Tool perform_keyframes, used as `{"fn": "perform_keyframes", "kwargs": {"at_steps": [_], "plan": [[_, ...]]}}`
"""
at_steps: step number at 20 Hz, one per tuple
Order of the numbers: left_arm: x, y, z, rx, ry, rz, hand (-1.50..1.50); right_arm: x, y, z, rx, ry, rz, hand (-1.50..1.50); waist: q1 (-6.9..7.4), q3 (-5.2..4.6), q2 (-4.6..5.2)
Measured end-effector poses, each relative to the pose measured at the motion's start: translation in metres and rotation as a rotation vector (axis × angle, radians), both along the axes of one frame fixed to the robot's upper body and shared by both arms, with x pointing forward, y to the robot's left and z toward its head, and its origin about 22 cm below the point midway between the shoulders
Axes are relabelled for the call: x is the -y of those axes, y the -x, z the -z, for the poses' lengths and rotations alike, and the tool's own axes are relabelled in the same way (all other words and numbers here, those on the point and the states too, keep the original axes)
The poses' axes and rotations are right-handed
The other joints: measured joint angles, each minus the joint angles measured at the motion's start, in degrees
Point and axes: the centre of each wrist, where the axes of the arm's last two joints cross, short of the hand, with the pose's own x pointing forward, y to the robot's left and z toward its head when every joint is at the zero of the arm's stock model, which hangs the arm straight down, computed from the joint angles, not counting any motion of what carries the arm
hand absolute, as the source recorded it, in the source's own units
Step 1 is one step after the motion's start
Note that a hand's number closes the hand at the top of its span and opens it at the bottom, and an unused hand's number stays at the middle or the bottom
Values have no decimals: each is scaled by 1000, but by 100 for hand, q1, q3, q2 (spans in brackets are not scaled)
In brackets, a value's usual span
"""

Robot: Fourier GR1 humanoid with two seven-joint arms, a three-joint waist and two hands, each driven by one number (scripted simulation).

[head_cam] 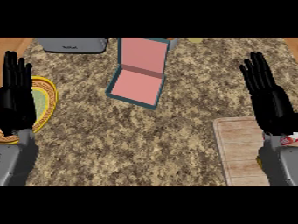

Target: Pick the can from the cutting board and place it in the cardboard box

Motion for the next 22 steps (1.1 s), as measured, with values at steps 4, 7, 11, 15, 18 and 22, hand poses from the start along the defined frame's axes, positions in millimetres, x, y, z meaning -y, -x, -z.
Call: {"fn": "perform_keyframes", "kwargs": {"at_steps": [4, 7, 11, 15, 18, 22], "plan": [[-2, 6, -1, -24, -127, 107, 0, 50, 5, -37, 90, 85, 9, -150, -255, -57, 76], [-1, 10, 2, -74, -248, 242, 0, 96, 11, -75, 152, 259, 44, -150, -502, -78, 110], [4, 15, 4, -120, -332, 406, 0, 166, 28, -96, 136, 468, 94, -150, -492, -77, 164], [7, 17, 5, -141, -371, 500, 0, 214, 47, -102, 187, 632, 54, -150, -393, -72, 194], [11, 15, 5, -146, -377, 535, 0, 231, 55, -101, 232, 768, 8, -150, -320, -75, 202], [11, 13, 2, -152, -387, 561, 0, 244, 59, -111, 217, 941, -63, -150, -259, -86, 189]]}}
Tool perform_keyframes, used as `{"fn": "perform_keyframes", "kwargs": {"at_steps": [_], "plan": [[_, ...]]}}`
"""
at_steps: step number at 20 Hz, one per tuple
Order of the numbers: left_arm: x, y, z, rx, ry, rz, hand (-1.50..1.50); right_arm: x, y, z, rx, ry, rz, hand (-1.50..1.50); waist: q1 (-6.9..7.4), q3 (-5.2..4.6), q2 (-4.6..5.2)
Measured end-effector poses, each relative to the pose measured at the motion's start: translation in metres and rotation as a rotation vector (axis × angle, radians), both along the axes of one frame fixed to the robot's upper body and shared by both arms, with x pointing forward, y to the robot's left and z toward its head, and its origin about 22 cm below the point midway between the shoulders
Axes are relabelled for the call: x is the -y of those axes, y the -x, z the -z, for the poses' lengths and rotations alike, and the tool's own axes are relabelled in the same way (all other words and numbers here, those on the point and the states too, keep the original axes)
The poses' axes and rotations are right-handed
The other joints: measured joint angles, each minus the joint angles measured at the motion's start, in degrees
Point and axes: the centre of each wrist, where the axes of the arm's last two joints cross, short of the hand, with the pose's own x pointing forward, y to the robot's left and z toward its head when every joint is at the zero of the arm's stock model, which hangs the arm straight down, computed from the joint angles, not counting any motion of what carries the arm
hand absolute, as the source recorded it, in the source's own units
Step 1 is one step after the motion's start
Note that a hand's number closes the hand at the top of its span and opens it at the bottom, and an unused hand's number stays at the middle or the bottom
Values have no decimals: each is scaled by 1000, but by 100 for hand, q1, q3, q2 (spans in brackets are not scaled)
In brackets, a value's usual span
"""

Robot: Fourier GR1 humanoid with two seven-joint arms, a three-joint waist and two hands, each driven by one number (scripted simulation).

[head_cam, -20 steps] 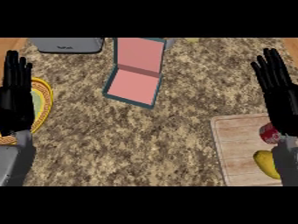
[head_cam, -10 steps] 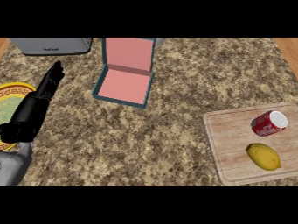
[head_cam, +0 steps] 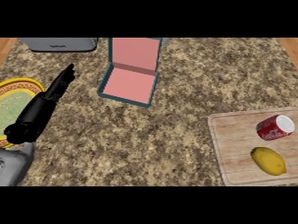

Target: Pick the can from the cutting board and place it in the cardboard box

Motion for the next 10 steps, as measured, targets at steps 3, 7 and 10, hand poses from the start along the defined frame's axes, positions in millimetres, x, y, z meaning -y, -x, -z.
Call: {"fn": "perform_keyframes", "kwargs": {"at_steps": [3, 7, 10], "plan": [[2, 2, 3, -9, -7, 7, 0, -4, 0, -11, -65, 165, -22, -150, 10, -7, -7], [2, -3, 1, -6, -7, 11, 0, -24, -4, -24, -164, 357, -65, -150, -2, -15, -15], [6, -6, 1, -13, -5, 12, 0, -47, -9, -23, -214, 464, -82, -150, 0, -16, -19]]}}
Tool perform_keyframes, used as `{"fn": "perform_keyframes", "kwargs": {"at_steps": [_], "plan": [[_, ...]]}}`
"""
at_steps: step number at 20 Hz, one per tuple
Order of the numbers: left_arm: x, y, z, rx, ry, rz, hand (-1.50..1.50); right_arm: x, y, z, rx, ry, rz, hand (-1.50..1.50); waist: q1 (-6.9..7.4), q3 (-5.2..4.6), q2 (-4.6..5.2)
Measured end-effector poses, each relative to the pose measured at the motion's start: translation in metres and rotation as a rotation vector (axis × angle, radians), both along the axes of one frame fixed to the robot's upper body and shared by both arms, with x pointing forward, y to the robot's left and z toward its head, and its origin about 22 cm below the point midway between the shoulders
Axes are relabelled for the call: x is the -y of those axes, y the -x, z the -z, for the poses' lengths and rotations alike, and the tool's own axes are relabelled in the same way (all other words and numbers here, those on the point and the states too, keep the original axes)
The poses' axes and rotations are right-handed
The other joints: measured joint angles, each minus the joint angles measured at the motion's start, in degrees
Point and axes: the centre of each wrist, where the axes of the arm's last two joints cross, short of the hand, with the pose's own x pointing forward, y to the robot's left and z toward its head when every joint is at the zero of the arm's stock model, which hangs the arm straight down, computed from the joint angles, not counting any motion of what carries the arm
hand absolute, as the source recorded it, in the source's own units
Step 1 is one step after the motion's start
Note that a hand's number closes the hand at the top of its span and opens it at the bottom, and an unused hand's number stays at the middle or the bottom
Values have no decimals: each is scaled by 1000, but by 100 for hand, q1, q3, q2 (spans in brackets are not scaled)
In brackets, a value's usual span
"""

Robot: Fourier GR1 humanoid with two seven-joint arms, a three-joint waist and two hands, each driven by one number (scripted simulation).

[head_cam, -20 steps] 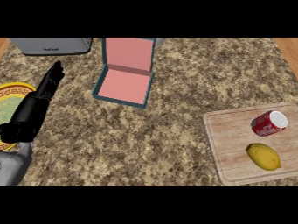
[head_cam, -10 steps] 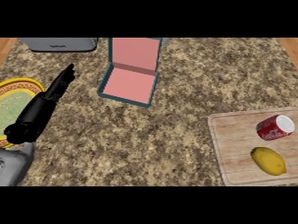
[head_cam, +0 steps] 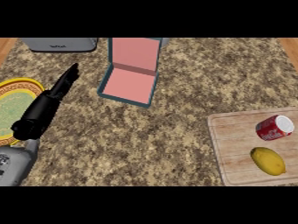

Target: Pick the can from the cutting board and place it in the cardboard box

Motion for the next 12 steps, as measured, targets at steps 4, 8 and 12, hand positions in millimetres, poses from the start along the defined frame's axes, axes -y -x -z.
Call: {"fn": "perform_keyframes", "kwargs": {"at_steps": [4, 8, 12], "plan": [[-1, 2, 3, 0, -9, -3, 0, -33, 0, 1, -41, 122, 15, -150, -9, 0, -10], [-3, 7, -1, -1, -8, 2, 0, -60, 6, 8, -88, 203, 46, -150, -11, 0, -16], [-10, 9, 7, -1, -4, 0, 0, -86, 10, 17, -130, 238, 81, -150, -9, -1, -12]]}}
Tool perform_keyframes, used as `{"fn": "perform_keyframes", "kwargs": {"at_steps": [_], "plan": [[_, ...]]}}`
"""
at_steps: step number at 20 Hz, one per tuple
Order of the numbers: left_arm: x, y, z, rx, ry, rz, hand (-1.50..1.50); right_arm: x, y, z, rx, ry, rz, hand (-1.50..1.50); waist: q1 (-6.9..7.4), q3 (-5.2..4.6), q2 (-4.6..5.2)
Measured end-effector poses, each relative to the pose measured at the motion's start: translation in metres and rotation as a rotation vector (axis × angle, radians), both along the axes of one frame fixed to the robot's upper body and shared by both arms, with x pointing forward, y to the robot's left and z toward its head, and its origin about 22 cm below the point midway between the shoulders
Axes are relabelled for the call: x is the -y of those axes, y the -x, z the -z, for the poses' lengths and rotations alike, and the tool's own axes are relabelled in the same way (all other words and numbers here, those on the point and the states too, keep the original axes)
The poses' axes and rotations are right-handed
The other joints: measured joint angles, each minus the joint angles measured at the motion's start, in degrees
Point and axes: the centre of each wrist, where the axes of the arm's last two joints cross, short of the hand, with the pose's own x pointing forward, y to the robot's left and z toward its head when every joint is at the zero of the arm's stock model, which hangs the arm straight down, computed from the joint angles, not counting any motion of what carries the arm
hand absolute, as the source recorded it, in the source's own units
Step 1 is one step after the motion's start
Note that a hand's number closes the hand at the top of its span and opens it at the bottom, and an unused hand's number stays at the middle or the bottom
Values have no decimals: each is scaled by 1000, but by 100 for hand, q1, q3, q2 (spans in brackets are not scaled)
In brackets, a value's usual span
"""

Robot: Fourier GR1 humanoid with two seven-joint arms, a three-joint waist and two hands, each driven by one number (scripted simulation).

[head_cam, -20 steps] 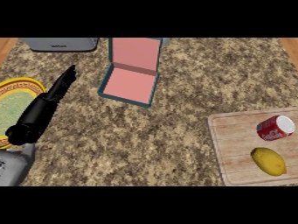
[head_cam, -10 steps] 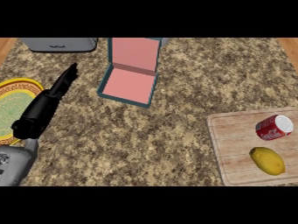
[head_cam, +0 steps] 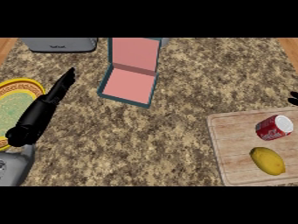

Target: Pick the can from the cutting board and place it in the cardboard box

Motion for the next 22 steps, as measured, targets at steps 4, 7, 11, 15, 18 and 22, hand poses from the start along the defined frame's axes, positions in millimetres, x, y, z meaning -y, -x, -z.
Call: {"fn": "perform_keyframes", "kwargs": {"at_steps": [4, 7, 11, 15, 18, 22], "plan": [[5, -1, -8, 4, 1, 1, 0, -9, 4, 17, -30, 15, 29, -150, 3, 3, 2], [1, -6, -13, 3, 2, 5, 0, -14, 2, 27, -27, 39, 43, -150, 6, 5, 6], [10, -5, -15, -1, 1, 3, 0, -19, -2, 38, -5, 71, 64, -150, 11, 6, 7], [8, -6, -10, 6, -2, 5, 0, -18, -8, 46, 12, 80, 76, -150, 11, 5, 8], [9, -5, -11, 7, -1, 6, 0, -21, -16, 55, 17, 95, 84, -150, 22, 5, 8], [1, -2, -14, 3, -3, 5, 0, -20, -12, 66, 15, 126, 97, -150, 12, 6, 6]]}}
